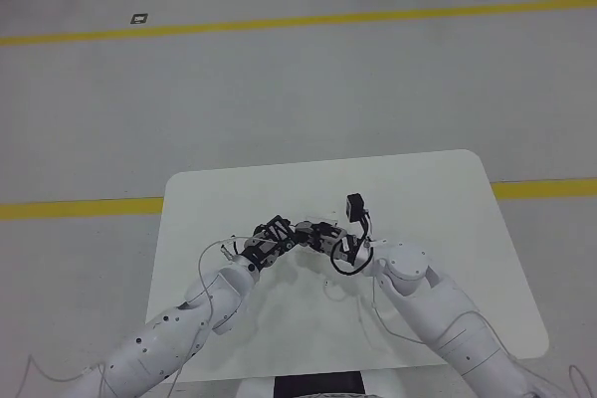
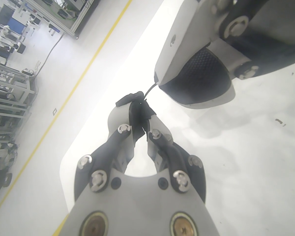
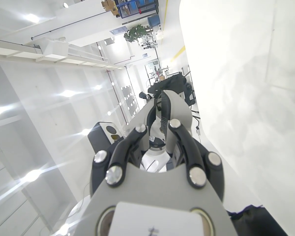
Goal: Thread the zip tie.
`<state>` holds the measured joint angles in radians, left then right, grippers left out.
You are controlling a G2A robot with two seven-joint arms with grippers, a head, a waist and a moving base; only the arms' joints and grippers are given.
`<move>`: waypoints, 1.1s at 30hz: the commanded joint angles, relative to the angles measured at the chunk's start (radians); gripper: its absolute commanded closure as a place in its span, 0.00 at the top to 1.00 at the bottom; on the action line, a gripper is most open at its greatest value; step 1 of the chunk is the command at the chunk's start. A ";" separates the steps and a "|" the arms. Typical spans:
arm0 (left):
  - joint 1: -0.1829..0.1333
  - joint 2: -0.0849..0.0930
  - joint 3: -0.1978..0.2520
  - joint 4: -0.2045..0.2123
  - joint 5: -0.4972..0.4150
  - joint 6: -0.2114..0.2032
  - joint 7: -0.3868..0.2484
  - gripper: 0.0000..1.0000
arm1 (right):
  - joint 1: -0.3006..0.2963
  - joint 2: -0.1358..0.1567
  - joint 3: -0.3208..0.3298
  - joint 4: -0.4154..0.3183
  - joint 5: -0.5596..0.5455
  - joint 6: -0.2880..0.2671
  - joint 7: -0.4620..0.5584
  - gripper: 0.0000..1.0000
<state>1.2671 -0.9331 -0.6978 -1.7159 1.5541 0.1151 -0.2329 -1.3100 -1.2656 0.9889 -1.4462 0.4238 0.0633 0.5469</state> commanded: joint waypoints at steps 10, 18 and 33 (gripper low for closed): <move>0.000 0.000 0.000 0.000 0.000 0.000 0.000 0.00 | -0.003 -0.002 0.002 0.002 -0.006 -0.005 -0.002 0.00; 0.000 0.000 0.000 0.000 0.000 0.000 0.000 1.00 | -0.010 0.000 0.016 0.003 -0.006 -0.016 0.008 0.00; 0.000 0.000 0.000 0.000 0.000 0.000 0.000 1.00 | -0.052 0.024 0.125 0.013 0.056 -0.038 0.111 0.00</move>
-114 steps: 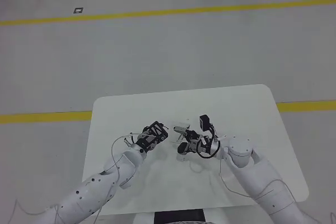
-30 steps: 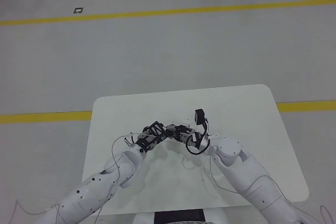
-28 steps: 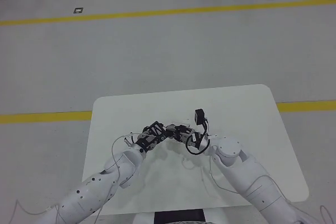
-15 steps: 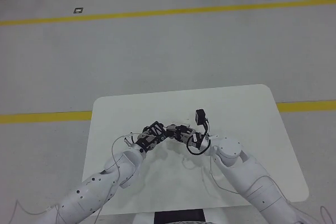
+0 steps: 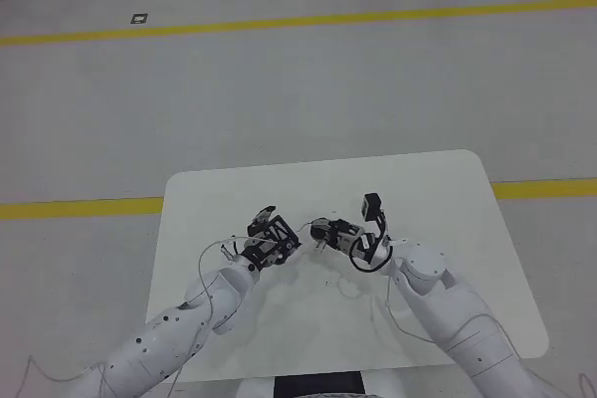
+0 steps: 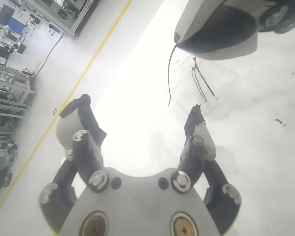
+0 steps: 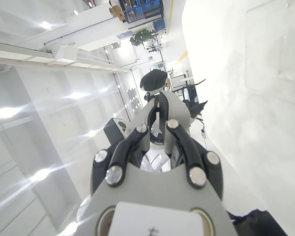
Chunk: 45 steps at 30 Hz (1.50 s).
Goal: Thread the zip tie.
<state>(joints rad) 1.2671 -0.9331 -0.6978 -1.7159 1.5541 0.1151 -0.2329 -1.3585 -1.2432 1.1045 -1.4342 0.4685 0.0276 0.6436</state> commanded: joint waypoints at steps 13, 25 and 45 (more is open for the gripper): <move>0.000 -0.003 -0.014 0.019 -0.018 -0.003 0.013 1.00 | -0.021 0.007 0.036 -0.003 0.029 -0.027 0.022 0.00; -0.005 0.014 -0.135 0.131 -0.327 -0.340 0.043 1.00 | -0.074 0.029 0.104 -0.029 -0.028 -0.174 0.106 0.00; -0.015 0.030 -0.162 0.142 -0.739 -0.455 0.081 1.00 | -0.078 0.031 0.109 -0.031 -0.045 -0.178 0.101 0.00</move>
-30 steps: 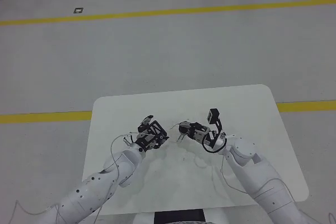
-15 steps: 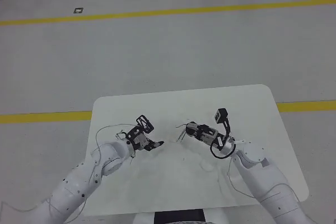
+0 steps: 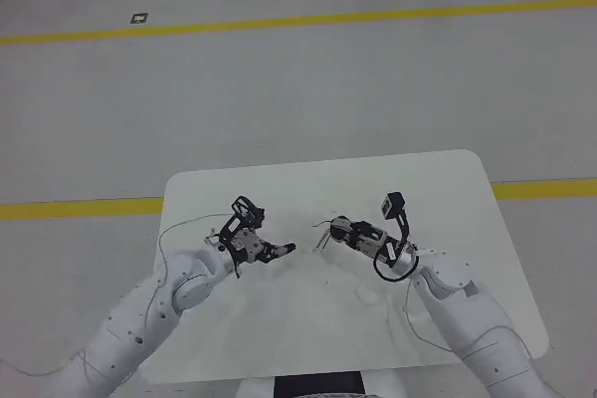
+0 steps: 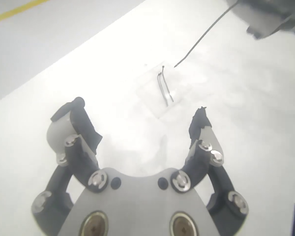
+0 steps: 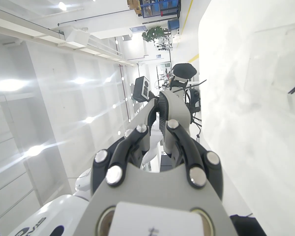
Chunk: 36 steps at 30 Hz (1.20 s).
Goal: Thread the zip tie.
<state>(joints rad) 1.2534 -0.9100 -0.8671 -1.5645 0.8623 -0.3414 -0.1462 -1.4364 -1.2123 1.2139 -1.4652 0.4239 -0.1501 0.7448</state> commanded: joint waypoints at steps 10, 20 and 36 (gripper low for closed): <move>-0.072 0.103 0.071 -0.068 -0.488 0.001 -0.106 1.00 | 0.000 0.000 0.000 0.000 0.000 0.000 0.000 0.00; -0.124 0.141 0.105 -0.050 -0.699 0.001 -0.196 1.00 | 0.000 0.000 0.000 0.000 0.000 0.000 0.000 0.00; -0.101 0.134 0.034 -0.043 -1.140 0.001 -0.472 1.00 | 0.000 0.000 0.000 0.000 0.000 0.000 0.000 0.00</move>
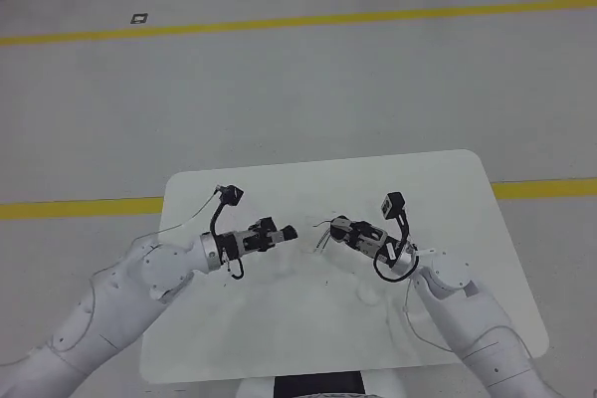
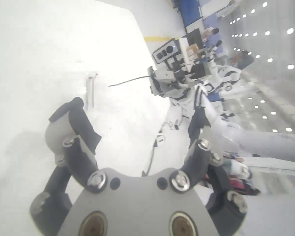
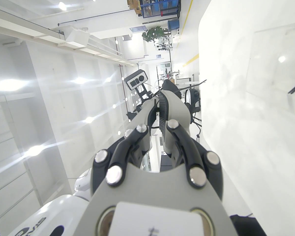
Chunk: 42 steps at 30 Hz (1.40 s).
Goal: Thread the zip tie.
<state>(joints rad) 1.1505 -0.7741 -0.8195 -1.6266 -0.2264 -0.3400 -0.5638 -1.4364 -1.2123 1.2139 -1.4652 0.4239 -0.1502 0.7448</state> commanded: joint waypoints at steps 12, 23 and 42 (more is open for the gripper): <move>0.001 -0.087 -0.112 0.210 -0.333 0.000 -0.457 1.00 | 0.000 0.000 0.000 0.000 0.000 0.000 0.000 0.00; -0.012 -0.162 -0.165 0.342 -0.346 0.000 -0.593 1.00 | 0.000 0.000 0.000 0.000 0.000 0.000 0.000 0.00; -0.028 -0.216 -0.117 0.407 -0.533 0.000 -0.624 1.00 | 0.014 -0.011 -0.040 0.024 0.178 -0.024 0.123 0.00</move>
<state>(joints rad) 1.1274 -0.9851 -0.9395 -1.2260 -0.7571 -0.3400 -1.1886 -1.4266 -1.2218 1.1797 -1.4450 0.5781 -0.1757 0.8458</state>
